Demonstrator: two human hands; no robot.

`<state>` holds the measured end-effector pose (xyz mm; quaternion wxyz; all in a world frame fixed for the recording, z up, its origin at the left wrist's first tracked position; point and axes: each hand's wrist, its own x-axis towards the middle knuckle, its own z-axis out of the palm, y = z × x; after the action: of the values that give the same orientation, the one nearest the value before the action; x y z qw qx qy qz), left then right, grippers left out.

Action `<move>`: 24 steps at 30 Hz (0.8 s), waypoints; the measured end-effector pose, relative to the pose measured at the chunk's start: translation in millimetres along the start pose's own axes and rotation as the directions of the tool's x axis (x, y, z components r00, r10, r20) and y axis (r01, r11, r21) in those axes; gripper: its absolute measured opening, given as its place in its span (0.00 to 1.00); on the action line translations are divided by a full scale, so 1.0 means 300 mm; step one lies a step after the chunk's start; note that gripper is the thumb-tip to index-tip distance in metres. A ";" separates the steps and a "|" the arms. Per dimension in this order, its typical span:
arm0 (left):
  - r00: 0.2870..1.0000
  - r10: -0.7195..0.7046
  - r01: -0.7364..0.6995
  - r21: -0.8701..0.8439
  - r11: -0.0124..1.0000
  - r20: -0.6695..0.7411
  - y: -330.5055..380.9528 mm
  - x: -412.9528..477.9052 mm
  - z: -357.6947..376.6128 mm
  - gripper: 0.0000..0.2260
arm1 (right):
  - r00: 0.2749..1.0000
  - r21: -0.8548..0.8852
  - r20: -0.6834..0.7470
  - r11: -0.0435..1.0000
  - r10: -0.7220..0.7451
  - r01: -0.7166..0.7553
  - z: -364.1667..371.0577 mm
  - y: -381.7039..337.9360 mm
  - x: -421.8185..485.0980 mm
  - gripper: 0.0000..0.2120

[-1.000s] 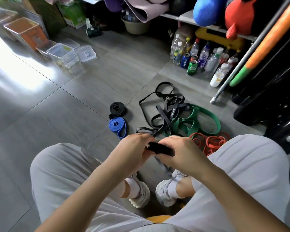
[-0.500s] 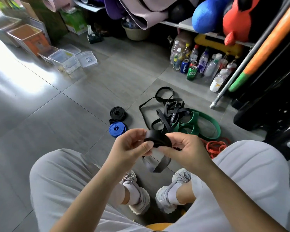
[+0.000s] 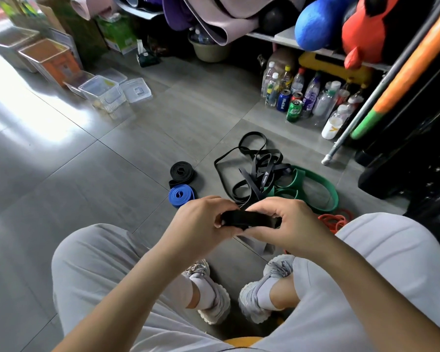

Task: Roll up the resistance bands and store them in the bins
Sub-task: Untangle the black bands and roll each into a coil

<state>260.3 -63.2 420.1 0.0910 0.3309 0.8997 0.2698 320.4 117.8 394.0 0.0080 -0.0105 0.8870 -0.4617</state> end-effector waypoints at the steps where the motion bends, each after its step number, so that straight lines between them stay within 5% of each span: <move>1: 1.000 -0.017 0.017 -0.040 0.999 -0.015 0.000 -0.004 0.004 0.09 | 1.000 0.019 -0.007 1.000 0.025 -0.025 -0.008 0.003 -0.003 0.12; 8: 0.992 -0.088 0.076 -0.134 0.988 -0.086 0.003 -0.012 0.018 0.09 | 0.999 -0.027 -0.047 0.999 -0.027 0.026 -0.050 -0.011 -0.005 0.11; 11: 0.985 -0.140 0.095 -0.371 0.924 -0.096 0.008 -0.010 0.025 0.10 | 0.999 0.213 -0.040 0.977 0.015 -0.006 -0.036 -0.012 -0.014 0.11; 15: 0.977 -0.209 0.080 -0.833 0.548 -0.044 -0.005 -0.013 0.078 0.16 | 0.998 0.462 -0.064 0.887 0.026 0.007 0.030 -0.008 -0.028 0.16; 18: 0.967 -0.251 0.129 -0.945 0.301 0.053 -0.010 -0.022 0.119 0.17 | 0.992 0.539 -0.112 0.842 0.055 0.014 0.054 -0.001 -0.033 0.14; 20: 0.962 -0.260 0.182 -0.914 0.362 0.088 -0.017 -0.026 0.112 0.15 | 0.993 0.484 -0.097 0.875 0.065 -0.010 0.053 0.004 -0.034 0.13; 21: 0.964 -0.253 0.204 -0.845 0.494 0.085 -0.019 -0.026 0.094 0.16 | 0.995 0.446 -0.073 0.895 0.065 -0.026 0.050 0.004 -0.036 0.13; 22: 0.972 -0.222 0.214 -0.700 0.682 0.081 -0.021 -0.025 0.072 0.17 | 0.997 0.370 -0.054 0.928 0.058 -0.034 0.047 0.005 -0.036 0.14; 24: 0.990 -0.101 0.114 -0.131 0.985 0.102 -0.004 -0.026 0.027 0.20 | 0.999 0.137 -0.027 0.990 0.031 -0.027 0.047 0.004 -0.032 0.12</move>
<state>268.4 -65.6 412.6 0.1704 0.2874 0.8903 0.3095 330.3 107.2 385.1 0.0024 0.0096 0.8534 -0.5212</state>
